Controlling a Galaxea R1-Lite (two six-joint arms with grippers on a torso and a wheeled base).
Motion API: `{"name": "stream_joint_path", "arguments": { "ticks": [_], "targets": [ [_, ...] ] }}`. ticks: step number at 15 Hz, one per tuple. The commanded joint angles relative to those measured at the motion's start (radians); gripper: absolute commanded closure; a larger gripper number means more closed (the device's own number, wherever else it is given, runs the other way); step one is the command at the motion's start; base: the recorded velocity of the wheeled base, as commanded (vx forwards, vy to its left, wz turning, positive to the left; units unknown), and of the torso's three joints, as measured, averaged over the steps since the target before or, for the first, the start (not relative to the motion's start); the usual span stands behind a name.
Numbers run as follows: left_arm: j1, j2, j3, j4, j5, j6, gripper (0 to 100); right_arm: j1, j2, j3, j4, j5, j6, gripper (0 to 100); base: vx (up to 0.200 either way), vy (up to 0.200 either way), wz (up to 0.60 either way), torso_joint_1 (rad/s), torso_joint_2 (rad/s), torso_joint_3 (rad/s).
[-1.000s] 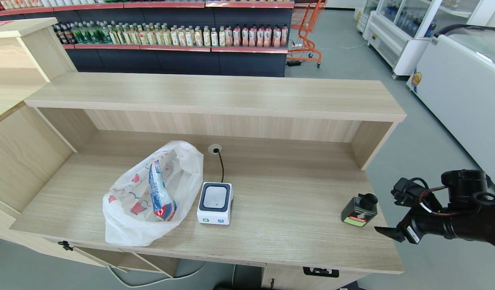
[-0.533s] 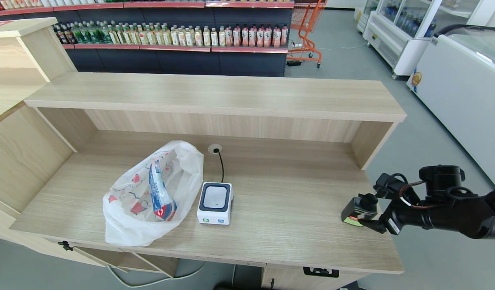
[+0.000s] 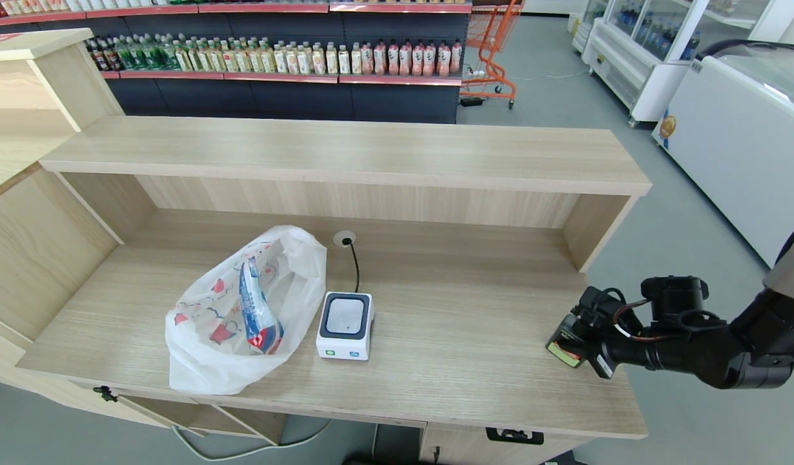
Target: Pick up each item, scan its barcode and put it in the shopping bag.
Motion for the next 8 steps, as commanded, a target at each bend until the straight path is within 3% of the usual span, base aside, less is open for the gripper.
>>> {"name": "stream_joint_path", "arguments": {
  "ticks": [1, 3, 6, 8],
  "targets": [
    [0.001, 0.000, 0.000, 0.000, 0.000, 0.000, 0, 0.001, 0.004, 0.003, -0.018, 0.001, -0.001, 100, 0.000, 0.000, 0.00, 0.000, 0.00, 0.000],
    [0.002, 0.000, 0.000, 0.000, 0.000, 0.000, 0, -0.008, -0.080, 0.053, -0.094, 0.001, -0.001, 100, 0.000, 0.000, 0.00, 0.000, 0.00, 0.000],
    [0.001, 0.000, 0.000, 0.000, 0.000, 0.000, 0, -0.117, -0.301, 0.216, -0.199, 0.004, -0.012, 100, 0.000, 0.000, 0.00, 0.000, 0.00, 0.000],
    [0.001, 0.000, 0.000, 0.000, 0.000, 0.000, 0, -0.177, -0.399, 0.303, -0.216, 0.087, -0.139, 100, 0.000, 0.000, 0.00, 0.000, 0.00, 0.000]
  ]
}}
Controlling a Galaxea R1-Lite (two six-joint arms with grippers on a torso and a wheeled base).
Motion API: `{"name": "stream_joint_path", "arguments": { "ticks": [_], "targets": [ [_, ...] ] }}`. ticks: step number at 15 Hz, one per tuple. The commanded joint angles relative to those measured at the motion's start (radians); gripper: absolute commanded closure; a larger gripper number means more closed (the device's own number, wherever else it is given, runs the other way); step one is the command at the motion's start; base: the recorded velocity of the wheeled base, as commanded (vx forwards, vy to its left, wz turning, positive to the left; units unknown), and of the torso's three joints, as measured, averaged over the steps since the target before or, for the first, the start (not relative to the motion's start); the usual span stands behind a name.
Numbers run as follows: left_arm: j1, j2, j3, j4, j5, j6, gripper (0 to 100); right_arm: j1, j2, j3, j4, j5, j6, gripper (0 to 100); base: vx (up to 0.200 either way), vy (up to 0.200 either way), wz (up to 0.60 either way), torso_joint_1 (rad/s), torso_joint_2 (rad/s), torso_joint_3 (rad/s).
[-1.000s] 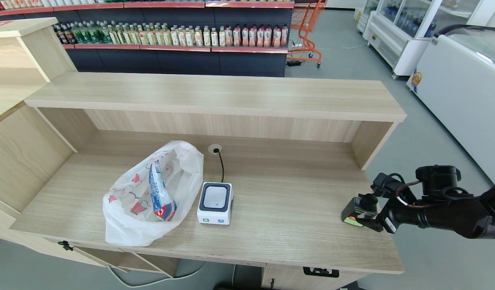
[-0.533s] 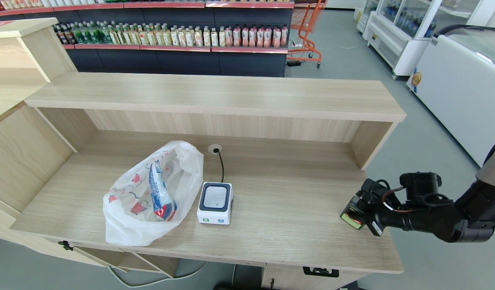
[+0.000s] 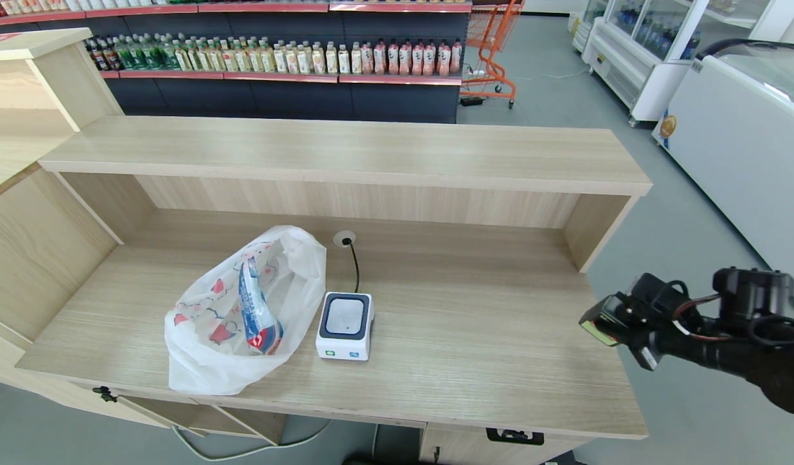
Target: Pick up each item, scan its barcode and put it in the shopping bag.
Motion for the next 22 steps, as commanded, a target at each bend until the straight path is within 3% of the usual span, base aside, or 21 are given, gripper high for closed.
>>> {"name": "stream_joint_path", "arguments": {
  "ticks": [1, 3, 6, 9, 12, 14, 18, 22],
  "targets": [
    [0.001, 0.000, 0.000, 0.000, 0.000, 0.000, 0, -0.089, -0.198, 0.092, 0.012, 0.152, -0.167, 100, 0.000, 0.000, 0.00, 0.000, 0.00, 0.000],
    [0.001, 0.000, 0.000, 0.000, 0.000, 0.000, 0, -0.091, -0.206, 0.092, 0.040, 0.376, -0.357, 100, 0.000, 0.000, 0.00, 0.000, 0.00, 0.000],
    [0.001, 0.000, 0.000, 0.000, 0.000, 0.000, 0, -0.075, -0.195, 0.085, 0.120, 0.580, -0.808, 100, 0.000, 0.000, 0.00, 0.000, 0.00, 0.000],
    [0.001, 0.000, 0.000, 0.000, 0.000, 0.000, 0, 0.018, -0.196, 0.086, 0.295, 0.621, -1.242, 100, 0.000, 0.000, 0.00, 0.000, 0.00, 0.000],
    [0.001, 0.000, 0.000, 0.000, 0.000, 0.000, 0, 0.244, -0.189, 0.076, 0.400, 0.585, -1.599, 100, 0.000, 0.000, 0.00, 0.000, 0.00, 0.000],
    [0.001, 0.000, 0.000, 0.000, 0.000, 0.000, 0, 0.399, -0.126, 0.051, 0.388, 0.578, -1.710, 100, 0.000, 0.000, 0.00, 0.000, 0.00, 0.000],
    [0.001, 0.000, 0.000, 0.000, 0.000, 0.000, 0, 0.417, -0.072, 0.017, 0.275, 0.589, -1.734, 100, 0.000, 0.000, 0.00, 0.000, 0.00, 0.000],
    [0.002, 0.000, 0.000, 0.000, 0.000, 0.000, 0, 0.463, -0.018, -0.058, 0.270, 0.698, -1.770, 100, 0.000, 0.000, 0.00, 0.000, 0.00, 0.000]
  ]
}}
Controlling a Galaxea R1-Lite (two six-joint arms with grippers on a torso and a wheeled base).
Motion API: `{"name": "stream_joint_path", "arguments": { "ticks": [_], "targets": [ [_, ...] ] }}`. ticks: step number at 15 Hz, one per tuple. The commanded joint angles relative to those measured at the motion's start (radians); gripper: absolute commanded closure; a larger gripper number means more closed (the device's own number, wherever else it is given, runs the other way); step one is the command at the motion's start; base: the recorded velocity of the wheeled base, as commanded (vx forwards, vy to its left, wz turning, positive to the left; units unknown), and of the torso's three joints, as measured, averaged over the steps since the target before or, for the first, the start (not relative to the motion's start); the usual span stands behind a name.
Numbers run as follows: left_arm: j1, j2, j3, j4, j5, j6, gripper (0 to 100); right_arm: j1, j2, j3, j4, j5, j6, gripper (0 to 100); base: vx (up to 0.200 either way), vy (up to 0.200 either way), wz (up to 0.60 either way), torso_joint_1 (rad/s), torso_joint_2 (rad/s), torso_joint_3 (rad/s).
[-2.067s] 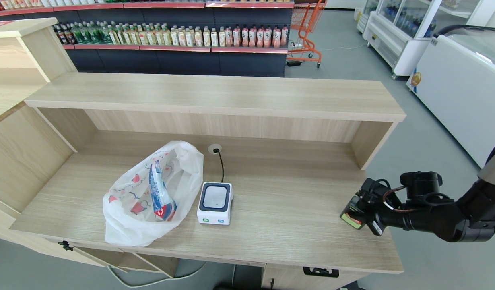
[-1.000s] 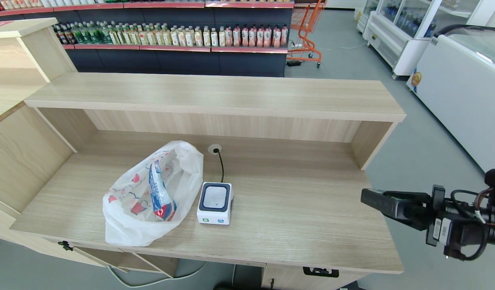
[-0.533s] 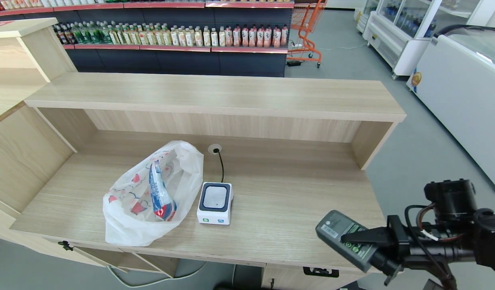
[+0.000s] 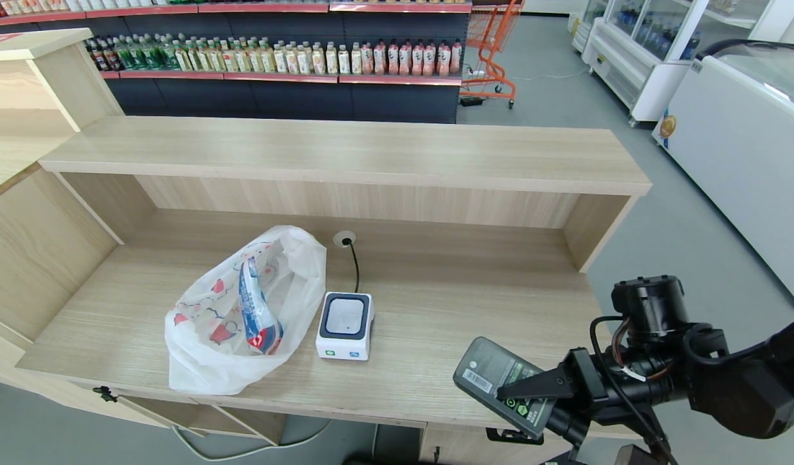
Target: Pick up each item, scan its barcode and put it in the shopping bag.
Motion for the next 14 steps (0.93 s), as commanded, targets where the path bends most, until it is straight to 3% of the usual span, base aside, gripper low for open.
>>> {"name": "stream_joint_path", "arguments": {
  "ticks": [1, 7, 14],
  "targets": [
    [0.001, 0.000, 0.000, 0.000, 0.000, 0.000, 0, 0.015, 0.027, -0.017, 0.000, 0.003, -0.006, 100, 0.000, 0.000, 0.00, 0.000, 0.00, 0.000],
    [-0.001, 0.000, 0.000, 0.000, 0.000, 0.000, 0, 0.031, 0.035, -0.031, -0.001, 0.006, -0.038, 100, 0.000, 0.000, 0.00, 0.000, 0.00, 0.000],
    [-0.001, 0.000, 0.000, 0.000, 0.000, 0.000, 0, 0.121, 0.070, -0.094, 0.000, 0.005, -0.058, 100, 0.000, 0.000, 0.00, 0.000, 0.00, 0.000]
  ]
}}
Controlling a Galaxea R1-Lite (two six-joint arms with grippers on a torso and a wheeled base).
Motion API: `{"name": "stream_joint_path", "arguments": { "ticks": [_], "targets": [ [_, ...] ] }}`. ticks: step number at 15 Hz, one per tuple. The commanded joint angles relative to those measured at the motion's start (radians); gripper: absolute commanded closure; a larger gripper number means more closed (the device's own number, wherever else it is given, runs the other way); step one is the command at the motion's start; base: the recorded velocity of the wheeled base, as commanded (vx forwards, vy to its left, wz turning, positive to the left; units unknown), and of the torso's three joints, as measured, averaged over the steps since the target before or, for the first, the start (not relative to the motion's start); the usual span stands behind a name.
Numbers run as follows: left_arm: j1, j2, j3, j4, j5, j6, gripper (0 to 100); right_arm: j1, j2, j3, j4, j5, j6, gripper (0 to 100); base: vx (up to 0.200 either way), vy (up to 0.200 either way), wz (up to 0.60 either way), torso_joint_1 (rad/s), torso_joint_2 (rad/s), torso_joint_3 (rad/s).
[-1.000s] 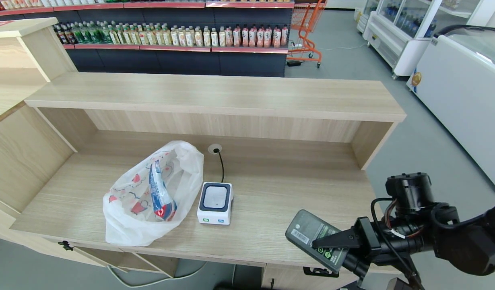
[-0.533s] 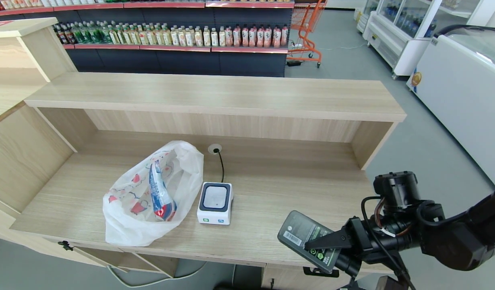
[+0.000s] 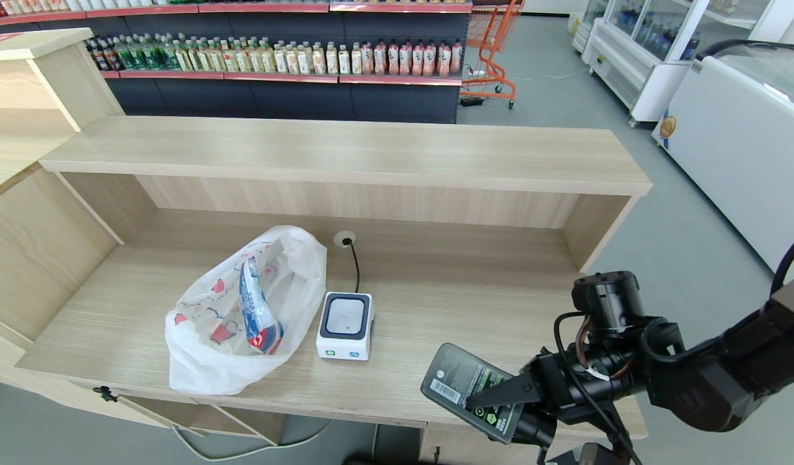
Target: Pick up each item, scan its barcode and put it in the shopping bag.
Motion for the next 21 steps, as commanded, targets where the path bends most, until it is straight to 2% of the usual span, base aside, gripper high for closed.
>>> {"name": "stream_joint_path", "arguments": {
  "ticks": [1, 17, 19, 21],
  "targets": [
    [0.000, 0.000, 0.000, 0.000, 0.000, 0.000, 0, 0.010, 0.008, -0.006, 0.000, -0.001, 0.000, 100, 0.000, 0.000, 0.00, 0.000, 0.00, 0.000],
    [0.000, 0.000, 0.000, 0.000, 0.000, 0.000, 0, 0.013, -0.016, 0.012, 0.013, -0.004, 0.020, 100, 0.000, 0.000, 0.00, 0.000, 0.00, 0.000],
    [0.000, 0.000, 0.000, 0.000, 0.000, 0.000, 0, 0.010, -0.064, 0.008, 0.018, -0.008, 0.116, 100, 0.000, 0.000, 0.00, 0.000, 0.00, 0.000],
    [0.000, 0.000, 0.000, 0.000, 0.000, 0.000, 0, -0.057, -0.154, -0.012, 0.016, -0.085, 0.319, 100, 0.000, 0.000, 0.00, 0.000, 0.00, 0.000]
  ]
}}
